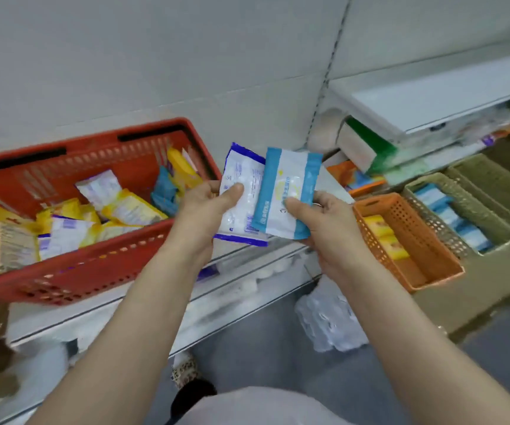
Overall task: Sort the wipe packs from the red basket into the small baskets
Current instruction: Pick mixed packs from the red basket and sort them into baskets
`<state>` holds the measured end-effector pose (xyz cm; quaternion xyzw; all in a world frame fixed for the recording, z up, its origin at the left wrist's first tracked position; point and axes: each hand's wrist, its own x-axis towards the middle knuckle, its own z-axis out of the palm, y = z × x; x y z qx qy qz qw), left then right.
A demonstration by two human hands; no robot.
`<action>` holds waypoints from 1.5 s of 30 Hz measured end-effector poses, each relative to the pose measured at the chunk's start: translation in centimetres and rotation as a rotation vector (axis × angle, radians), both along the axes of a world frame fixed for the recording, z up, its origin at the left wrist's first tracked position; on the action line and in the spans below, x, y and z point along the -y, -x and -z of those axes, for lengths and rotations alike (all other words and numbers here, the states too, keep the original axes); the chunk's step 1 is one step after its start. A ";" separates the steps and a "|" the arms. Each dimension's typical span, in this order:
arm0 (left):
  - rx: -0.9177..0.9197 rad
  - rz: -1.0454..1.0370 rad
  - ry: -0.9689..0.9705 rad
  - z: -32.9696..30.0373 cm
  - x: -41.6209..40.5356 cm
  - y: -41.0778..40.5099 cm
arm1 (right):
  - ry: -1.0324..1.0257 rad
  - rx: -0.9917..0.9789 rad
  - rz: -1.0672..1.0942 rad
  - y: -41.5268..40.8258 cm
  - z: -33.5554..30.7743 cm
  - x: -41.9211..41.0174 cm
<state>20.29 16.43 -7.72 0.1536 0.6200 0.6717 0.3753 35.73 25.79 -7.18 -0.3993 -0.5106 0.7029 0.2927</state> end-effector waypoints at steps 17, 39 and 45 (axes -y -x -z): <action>0.037 0.334 0.175 6.3 -16.3 -30.4 | 0.174 0.001 0.543 -35.6 4.8 -11.7; 0.131 0.150 0.418 10.9 -41.0 -37.7 | 0.162 0.410 0.123 -41.4 12.2 -43.8; 0.155 -0.183 0.444 11.3 -41.7 -38.0 | -0.047 0.583 -0.235 -37.0 19.0 -53.5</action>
